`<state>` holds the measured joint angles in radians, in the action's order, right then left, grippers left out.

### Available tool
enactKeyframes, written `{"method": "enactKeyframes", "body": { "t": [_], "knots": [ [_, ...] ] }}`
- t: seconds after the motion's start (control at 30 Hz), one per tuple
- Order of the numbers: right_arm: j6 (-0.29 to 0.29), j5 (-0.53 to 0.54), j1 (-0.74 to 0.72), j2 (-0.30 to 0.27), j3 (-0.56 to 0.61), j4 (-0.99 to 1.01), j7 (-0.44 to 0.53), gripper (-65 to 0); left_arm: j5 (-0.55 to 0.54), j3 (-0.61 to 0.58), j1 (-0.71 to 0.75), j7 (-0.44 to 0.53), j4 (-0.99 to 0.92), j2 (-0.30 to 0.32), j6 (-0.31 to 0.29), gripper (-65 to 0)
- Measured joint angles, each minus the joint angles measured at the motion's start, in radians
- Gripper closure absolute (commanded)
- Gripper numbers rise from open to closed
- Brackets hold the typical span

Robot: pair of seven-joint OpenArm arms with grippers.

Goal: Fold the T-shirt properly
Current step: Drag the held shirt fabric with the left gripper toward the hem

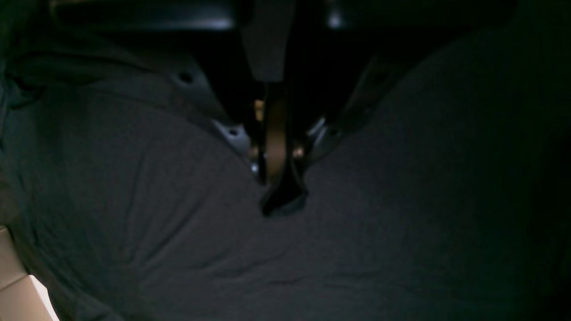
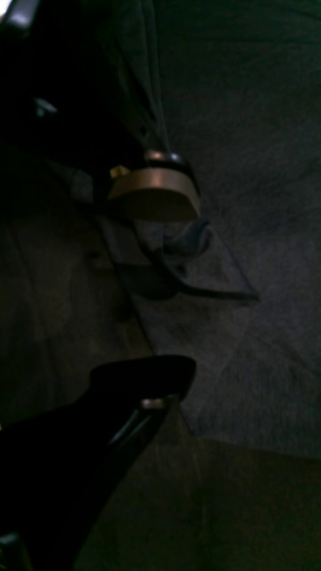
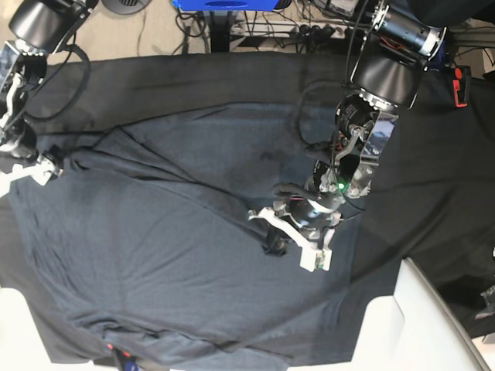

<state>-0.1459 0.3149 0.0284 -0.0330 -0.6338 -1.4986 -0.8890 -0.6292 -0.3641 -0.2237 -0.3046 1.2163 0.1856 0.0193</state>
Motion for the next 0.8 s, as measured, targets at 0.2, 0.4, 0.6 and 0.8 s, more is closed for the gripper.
{"method": "enactKeyframes", "body": {
  "t": [0.2, 0.4, 0.6, 0.8],
  "knots": [
    [0.0, 0.0, 0.0, 0.0, 0.0, 0.0, 0.0, -44.0, 0.0, -0.01, -0.082, 0.001, -0.005, -0.006, -0.003, 0.0],
    [0.0, -0.001, 0.035, 0.0, -0.001, -0.001, 0.048, -44.0, 0.0, -0.011, -0.155, 0.0, -0.08, -0.019, 0.0, 0.0],
    [0.0, 0.0, 0.069, 0.013, -0.002, -0.001, 0.096, -44.0, 0.0, -0.013, -0.17, 0.001, -0.145, -0.036, -0.003, 0.0],
    [0.0, -0.001, 0.076, 0.021, -0.001, -0.001, 0.097, -44.0, 0.0, -0.013, -0.181, 0.001, -0.172, -0.049, -0.001, 0.0]
  ]
}}
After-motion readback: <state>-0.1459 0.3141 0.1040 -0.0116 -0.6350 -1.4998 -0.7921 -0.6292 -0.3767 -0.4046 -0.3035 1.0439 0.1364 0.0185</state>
